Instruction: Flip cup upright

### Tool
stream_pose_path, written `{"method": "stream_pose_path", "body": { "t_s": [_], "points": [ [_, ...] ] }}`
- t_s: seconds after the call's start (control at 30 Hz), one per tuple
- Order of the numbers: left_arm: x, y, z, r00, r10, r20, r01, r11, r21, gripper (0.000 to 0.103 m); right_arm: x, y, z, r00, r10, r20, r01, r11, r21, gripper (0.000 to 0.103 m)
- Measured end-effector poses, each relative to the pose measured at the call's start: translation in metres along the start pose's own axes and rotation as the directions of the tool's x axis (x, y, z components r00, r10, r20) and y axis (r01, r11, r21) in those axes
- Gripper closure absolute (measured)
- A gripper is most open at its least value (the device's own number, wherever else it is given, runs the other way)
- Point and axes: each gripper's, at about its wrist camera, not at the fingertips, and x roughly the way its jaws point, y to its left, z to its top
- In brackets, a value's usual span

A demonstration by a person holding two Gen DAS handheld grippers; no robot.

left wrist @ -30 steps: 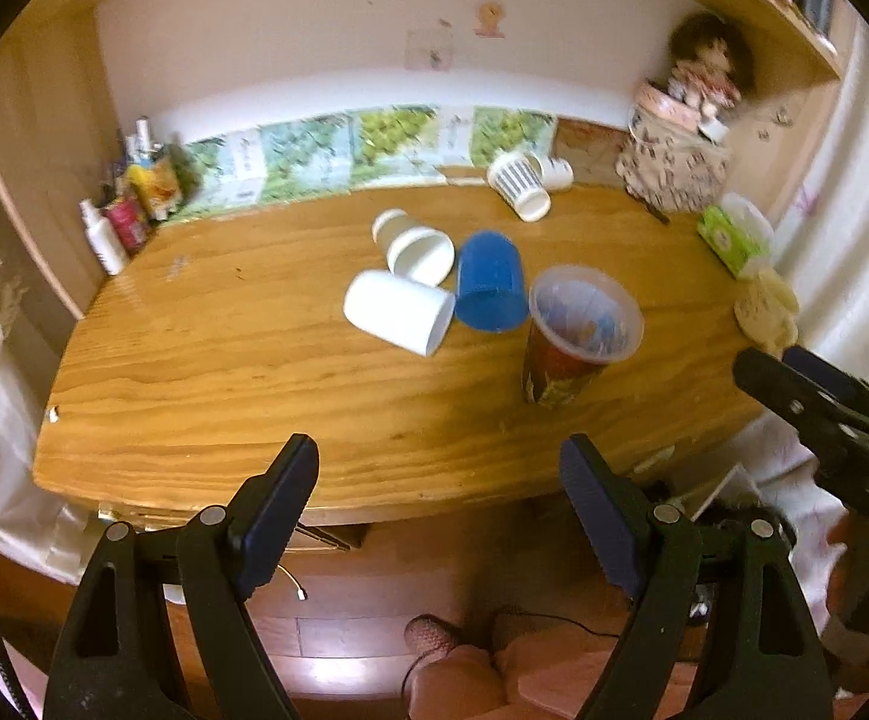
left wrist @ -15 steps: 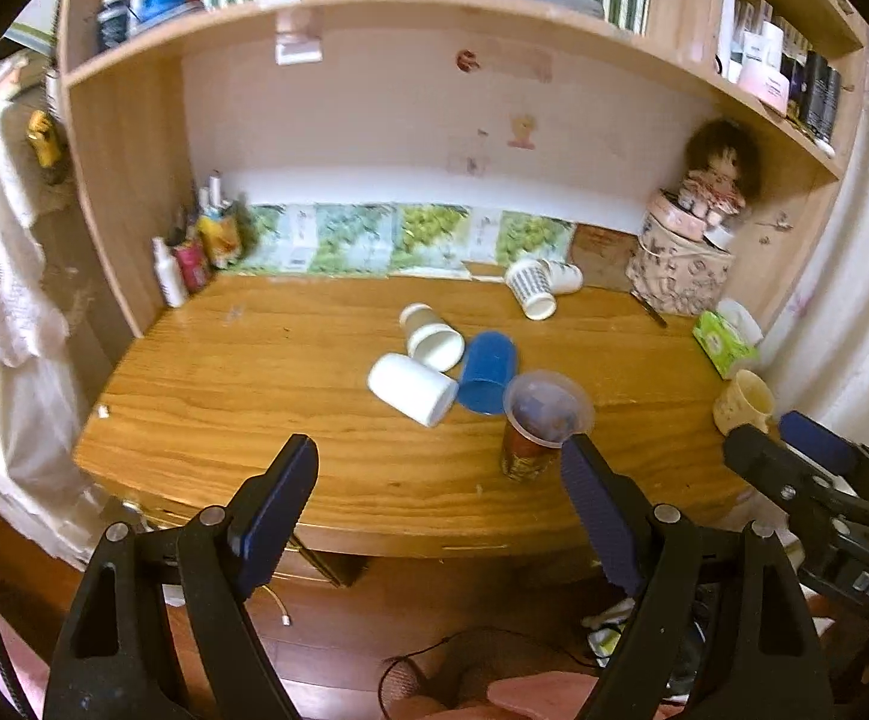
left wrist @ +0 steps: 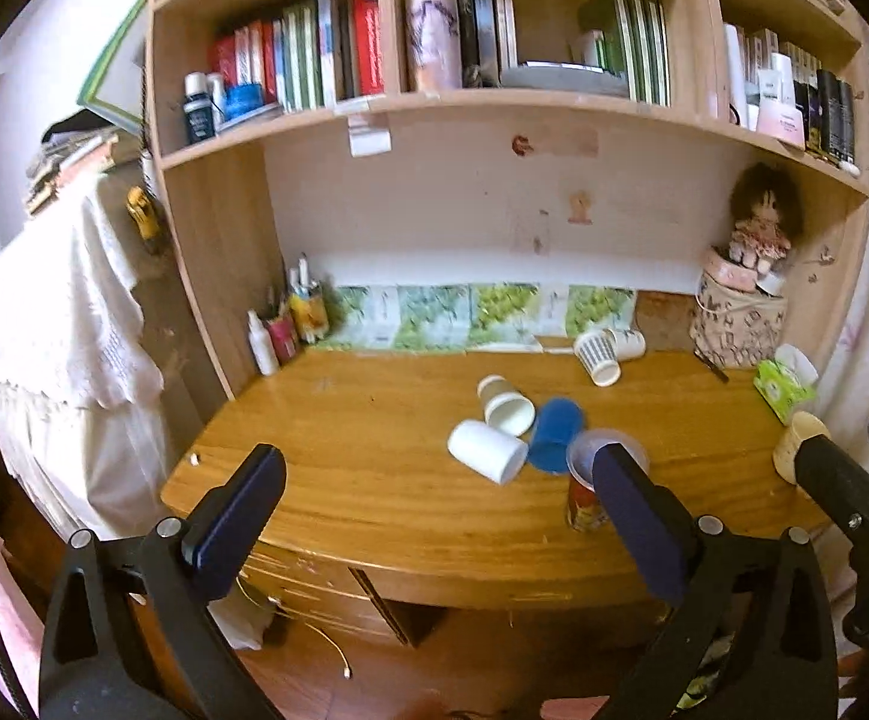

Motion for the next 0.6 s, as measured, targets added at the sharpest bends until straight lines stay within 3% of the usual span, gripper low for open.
{"method": "stream_pose_path", "body": {
  "t_s": [0.27,0.6],
  "points": [
    [-0.007,-0.003,0.001,0.998,0.014,0.066,-0.014,1.0,0.002,0.001,-0.006,-0.002,-0.001,0.999,-0.007,0.051,0.007,1.0,-0.002,0.0],
    [-0.009,-0.013,0.005,0.992,-0.017,0.125,0.014,1.0,0.024,0.001,-0.003,-0.008,0.0,0.998,-0.022,0.056,0.021,1.0,0.013,0.0]
  ]
}}
